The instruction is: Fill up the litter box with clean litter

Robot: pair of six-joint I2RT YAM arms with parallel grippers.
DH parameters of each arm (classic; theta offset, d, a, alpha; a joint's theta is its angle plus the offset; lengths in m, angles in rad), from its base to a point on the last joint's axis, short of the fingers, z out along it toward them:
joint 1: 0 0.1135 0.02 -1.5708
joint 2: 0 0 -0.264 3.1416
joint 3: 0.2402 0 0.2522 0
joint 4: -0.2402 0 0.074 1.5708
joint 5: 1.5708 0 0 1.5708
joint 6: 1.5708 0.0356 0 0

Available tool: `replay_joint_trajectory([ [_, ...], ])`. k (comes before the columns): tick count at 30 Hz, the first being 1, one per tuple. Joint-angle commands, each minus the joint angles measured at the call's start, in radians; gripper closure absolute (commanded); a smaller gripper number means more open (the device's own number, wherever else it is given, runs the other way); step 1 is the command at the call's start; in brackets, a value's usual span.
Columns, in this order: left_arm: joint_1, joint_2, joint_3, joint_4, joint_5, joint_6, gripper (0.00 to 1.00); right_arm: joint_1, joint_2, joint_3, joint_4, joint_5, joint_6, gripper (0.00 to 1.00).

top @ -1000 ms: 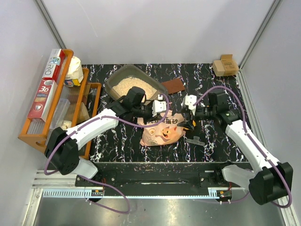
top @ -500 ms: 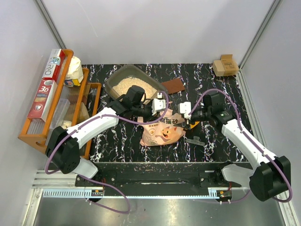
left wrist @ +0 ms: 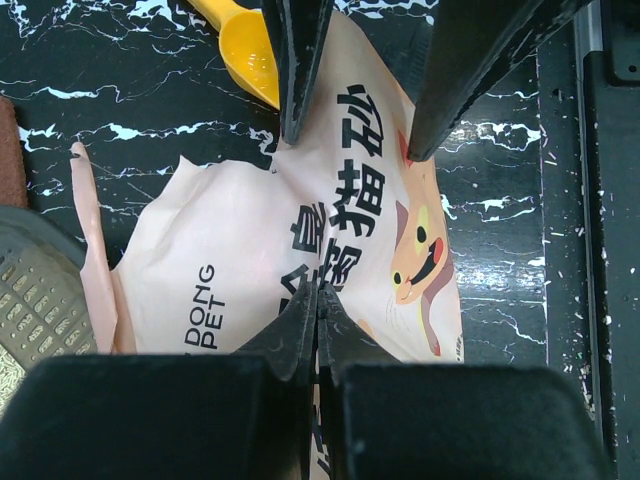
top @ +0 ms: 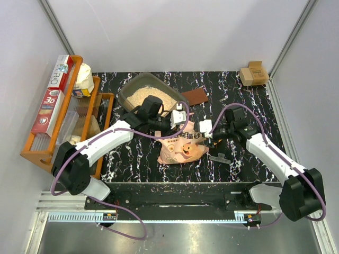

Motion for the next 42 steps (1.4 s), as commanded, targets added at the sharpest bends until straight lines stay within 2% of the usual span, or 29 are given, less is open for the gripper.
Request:
replay_joint_trajectory([
  [1,0.010,0.008,0.033,-0.022,0.040,-0.017,1.00,0.008,0.020,-0.015,0.079,0.026,0.046,0.37],
  [4,0.010,0.005,0.034,-0.025,0.040,-0.011,1.00,0.008,0.037,-0.012,0.118,0.035,0.102,0.39],
  [6,0.012,0.005,0.034,-0.033,0.047,0.004,1.00,0.008,0.047,0.000,0.116,0.032,0.125,0.44],
  [7,0.012,0.002,0.036,-0.043,0.055,0.018,0.97,0.008,0.058,0.005,0.116,0.030,0.151,0.45],
  [9,0.018,-0.006,0.036,-0.078,0.060,0.053,0.82,0.008,0.069,0.020,0.110,0.027,0.177,0.50],
  [10,0.024,-0.009,0.038,-0.097,0.069,0.072,0.68,0.008,0.078,0.025,0.101,0.029,0.206,0.56],
  [12,0.047,-0.023,0.030,-0.149,0.080,0.109,0.57,0.008,0.087,0.043,0.089,0.029,0.238,0.64],
  [14,0.064,-0.041,0.012,-0.187,0.084,0.138,0.49,0.008,0.094,0.052,0.085,0.033,0.269,0.70],
  [18,0.109,-0.047,-0.016,-0.240,0.078,0.227,0.45,0.007,0.100,0.064,0.081,0.038,0.320,0.74],
  [26,0.151,-0.006,-0.019,-0.252,0.051,0.241,0.57,0.008,0.092,0.068,0.070,0.073,0.352,0.80],
  [30,0.196,-0.015,-0.021,-0.261,0.049,0.224,0.79,0.007,0.094,0.071,0.064,0.087,0.389,0.91],
  [31,0.204,-0.018,-0.018,-0.264,0.052,0.219,0.88,0.007,0.097,0.074,0.064,0.095,0.404,0.98],
  [34,0.236,-0.059,-0.013,-0.298,0.067,0.203,0.98,0.001,0.098,0.083,0.064,0.075,0.462,1.00],
  [42,0.273,-0.228,-0.120,-0.269,0.061,0.117,1.00,-0.033,0.150,0.107,0.089,0.009,0.650,1.00],
])
